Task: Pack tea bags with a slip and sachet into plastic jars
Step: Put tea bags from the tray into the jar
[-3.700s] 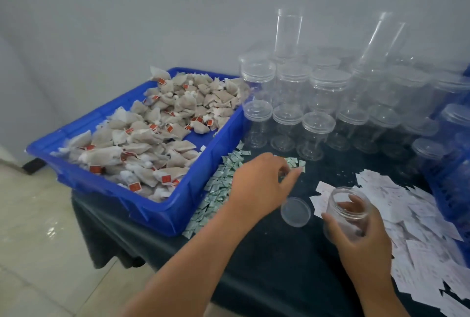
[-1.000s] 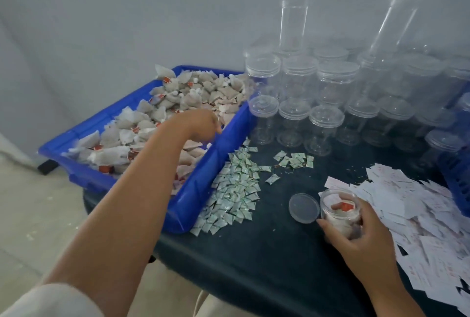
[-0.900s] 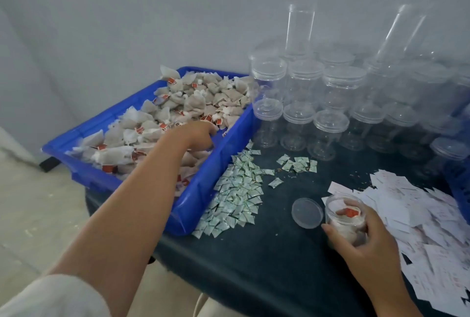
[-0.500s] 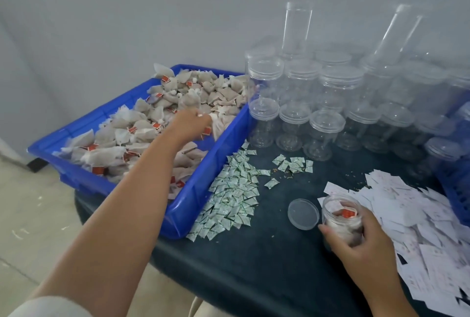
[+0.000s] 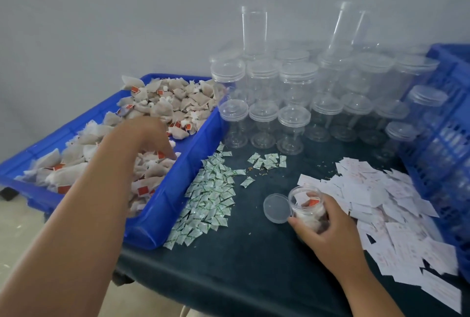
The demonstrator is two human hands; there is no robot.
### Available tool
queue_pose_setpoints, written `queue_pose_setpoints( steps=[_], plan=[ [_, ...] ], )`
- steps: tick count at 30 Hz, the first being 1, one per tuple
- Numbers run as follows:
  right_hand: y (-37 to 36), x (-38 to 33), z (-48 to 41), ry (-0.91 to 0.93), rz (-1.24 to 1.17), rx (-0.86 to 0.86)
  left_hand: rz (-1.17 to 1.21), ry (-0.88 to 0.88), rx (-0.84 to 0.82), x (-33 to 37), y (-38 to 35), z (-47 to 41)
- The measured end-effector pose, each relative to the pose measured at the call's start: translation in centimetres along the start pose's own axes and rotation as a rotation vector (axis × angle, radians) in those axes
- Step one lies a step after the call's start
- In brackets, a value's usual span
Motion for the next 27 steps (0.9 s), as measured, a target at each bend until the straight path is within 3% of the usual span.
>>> queue_pose_setpoints(
  steps=[4,14,17,23,27],
  plan=[
    [0.0,0.3,0.0,-0.022,-0.007,-0.005,-0.056,-0.056,-0.163,-0.8,-1.1,1.5],
    [0.2,0.6,0.1,-0.043,-0.054,0.008,0.269,0.013,0.158,0.1,2.9,2.9],
    [0.2,0.4,0.1,-0.045,-0.064,0.010,0.561,-0.138,0.243,3.4,5.0,5.7],
    [0.4,0.0,0.1,-0.024,-0.091,0.014,0.686,-0.671,0.072,17.8,3.2,13.7],
    [0.9,-0.8,0.3,0.028,-0.132,0.040,0.753,-0.715,0.016,24.8,-2.1,14.5]
  ],
)
Point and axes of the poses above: each hand's wrist, its own z-axis away from the middle knuckle, its own y-axis out of the back of the hand, x = y × z, the point moved 10 cm from there along -z, towards the middle knuckle, and after that the axes turned 4 degrees about -z, right-handed, at the moved point
